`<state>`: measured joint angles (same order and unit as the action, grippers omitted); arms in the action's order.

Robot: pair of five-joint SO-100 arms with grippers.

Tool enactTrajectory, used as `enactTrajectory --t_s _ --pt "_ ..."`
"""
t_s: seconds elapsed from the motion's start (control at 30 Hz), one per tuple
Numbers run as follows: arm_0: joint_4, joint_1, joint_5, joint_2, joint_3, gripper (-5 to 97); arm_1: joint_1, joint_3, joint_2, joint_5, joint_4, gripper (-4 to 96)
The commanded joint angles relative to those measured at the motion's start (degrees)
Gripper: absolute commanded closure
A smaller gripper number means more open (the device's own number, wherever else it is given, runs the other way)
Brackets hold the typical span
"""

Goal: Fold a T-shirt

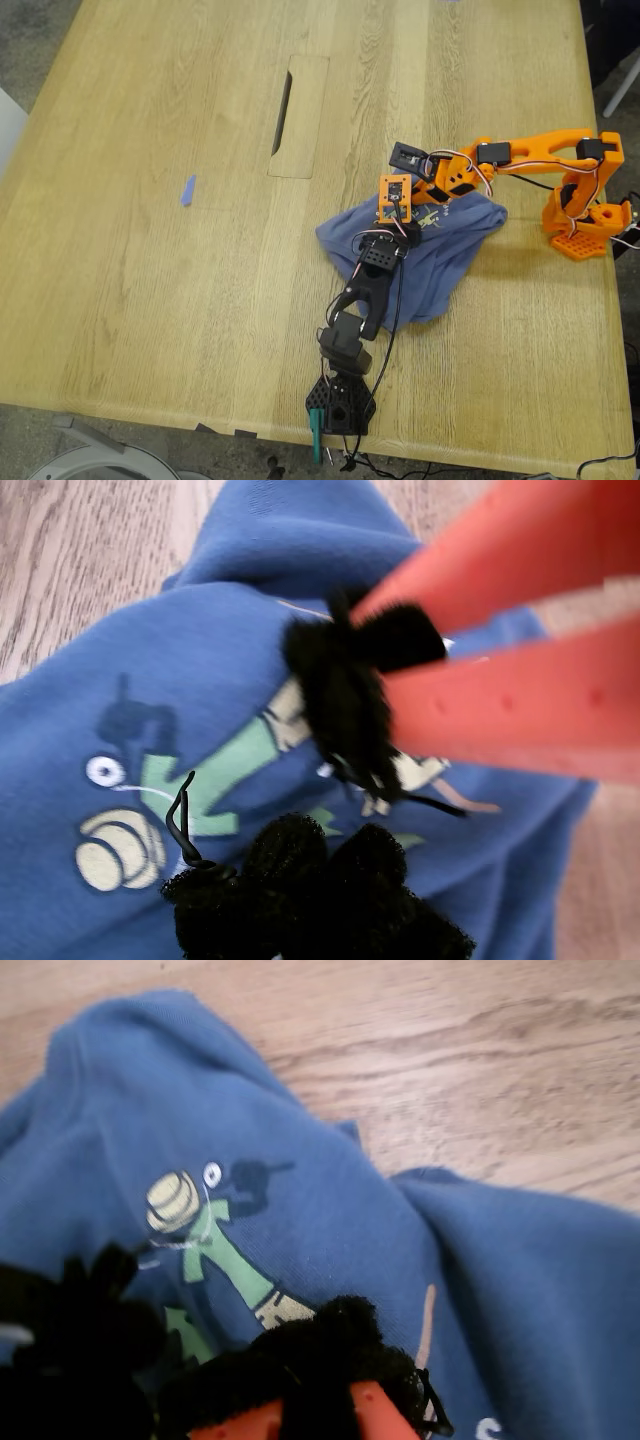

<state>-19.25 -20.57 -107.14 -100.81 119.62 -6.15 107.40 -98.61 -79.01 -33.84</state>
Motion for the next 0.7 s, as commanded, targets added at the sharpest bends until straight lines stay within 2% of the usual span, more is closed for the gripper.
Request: enactTrajectory --t_s 0.0,0.3,0.67 --pt "5.27 3.34 -0.53 -0.09 0.53 89 -0.7 4.83 -3.25 0.35 2.72 91.4" --pt "8.61 14.06 -0.79 2.2 2.9 89 -0.7 29.09 -20.39 0.88 3.78 91.4" --pt "8.35 26.89 -0.97 -2.9 12.04 88 4.83 44.38 -46.32 0.79 -10.2 91.4"
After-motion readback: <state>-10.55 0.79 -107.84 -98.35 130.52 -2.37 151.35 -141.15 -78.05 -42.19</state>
